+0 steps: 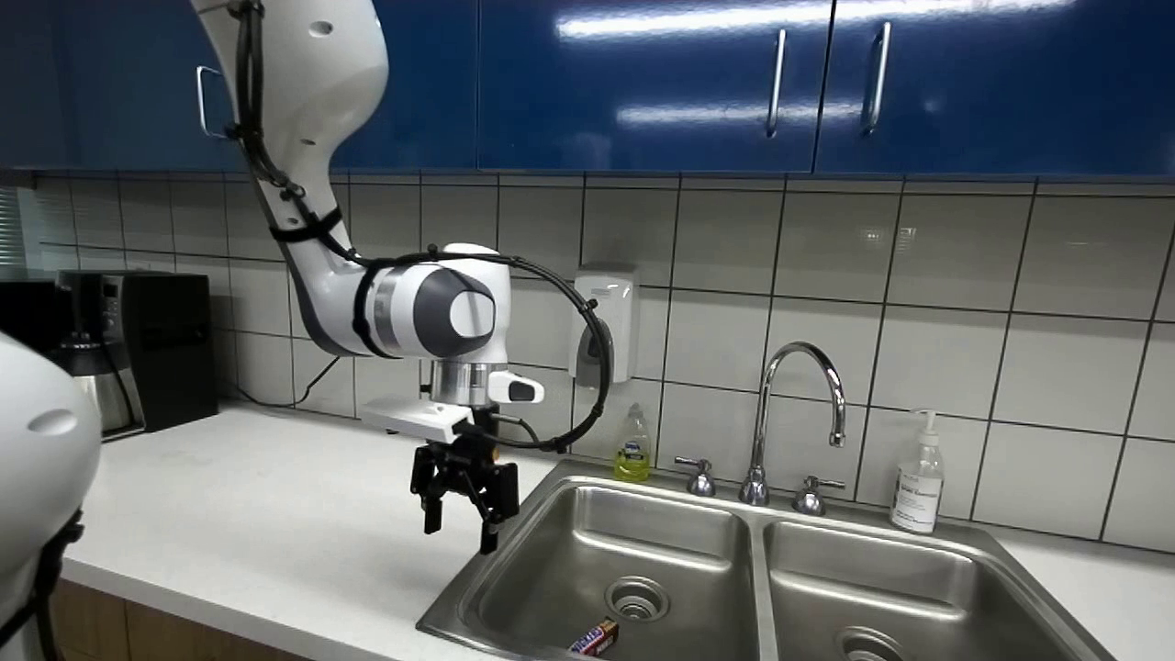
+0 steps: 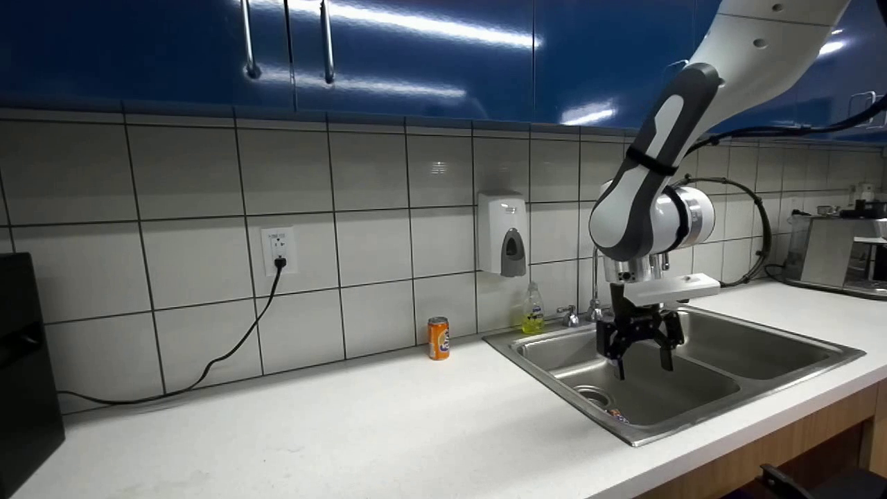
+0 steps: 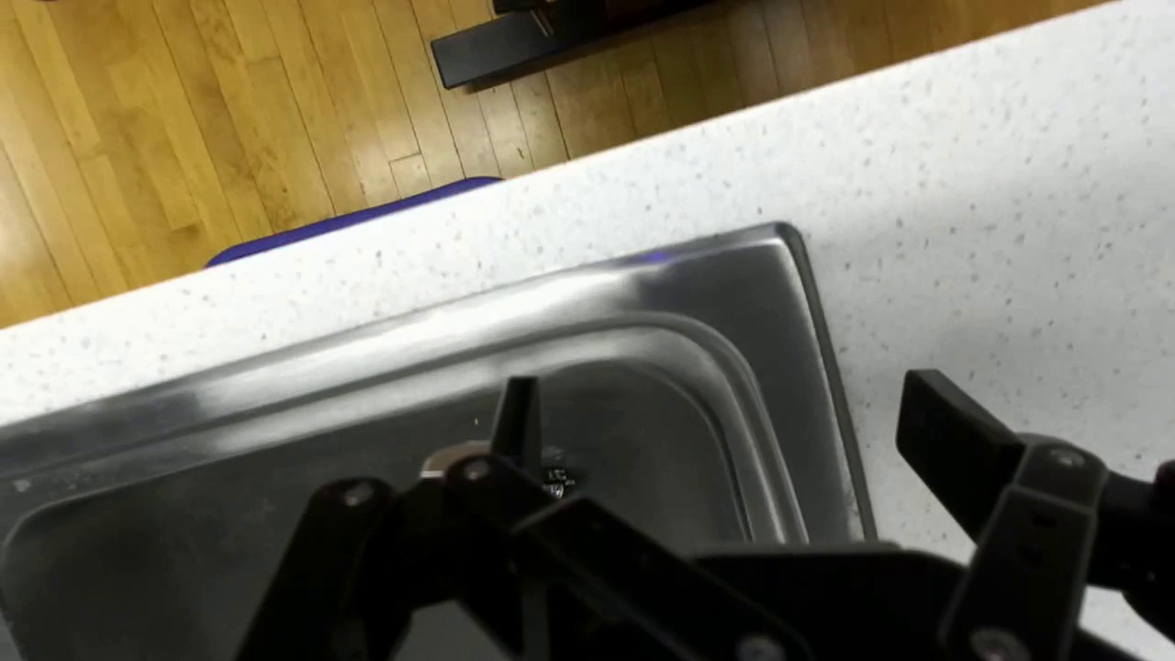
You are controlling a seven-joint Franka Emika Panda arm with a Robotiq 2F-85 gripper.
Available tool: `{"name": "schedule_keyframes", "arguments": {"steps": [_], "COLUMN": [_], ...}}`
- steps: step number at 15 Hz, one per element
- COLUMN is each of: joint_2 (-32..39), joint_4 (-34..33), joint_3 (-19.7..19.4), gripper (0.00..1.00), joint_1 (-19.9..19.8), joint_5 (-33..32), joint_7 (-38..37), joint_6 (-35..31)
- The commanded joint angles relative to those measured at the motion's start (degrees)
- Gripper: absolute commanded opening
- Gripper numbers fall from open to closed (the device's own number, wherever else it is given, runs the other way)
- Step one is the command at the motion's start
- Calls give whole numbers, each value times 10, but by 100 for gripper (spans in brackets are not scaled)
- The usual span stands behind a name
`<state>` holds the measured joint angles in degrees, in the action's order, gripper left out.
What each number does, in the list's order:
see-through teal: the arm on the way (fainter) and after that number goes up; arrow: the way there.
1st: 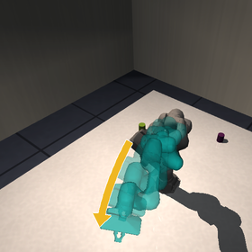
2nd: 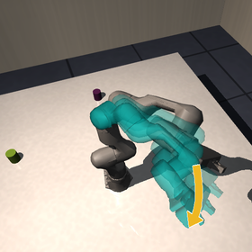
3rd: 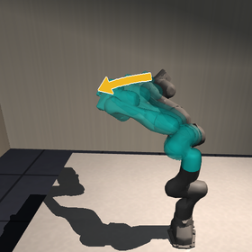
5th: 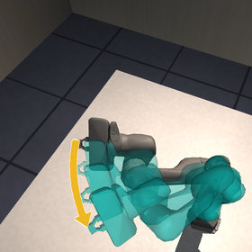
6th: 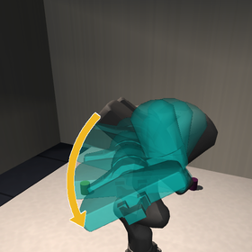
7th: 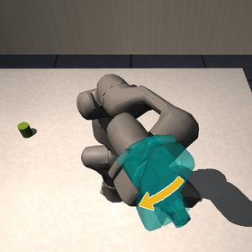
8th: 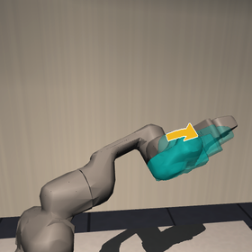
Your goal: Put the snickers bar in the sink
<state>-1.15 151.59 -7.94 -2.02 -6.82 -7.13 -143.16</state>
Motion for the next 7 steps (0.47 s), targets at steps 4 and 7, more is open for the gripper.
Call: {"name": "schedule_keyframes", "arguments": {"steps": [4, 7], "joint_2": [-65, -87], "joint_4": [43, 57], "joint_3": [27, 30], "gripper": [100, 100], "joint_1": [-12, -12], "joint_5": [2, 3], "joint_7": [1, 2], "joint_6": [39, 45]}}
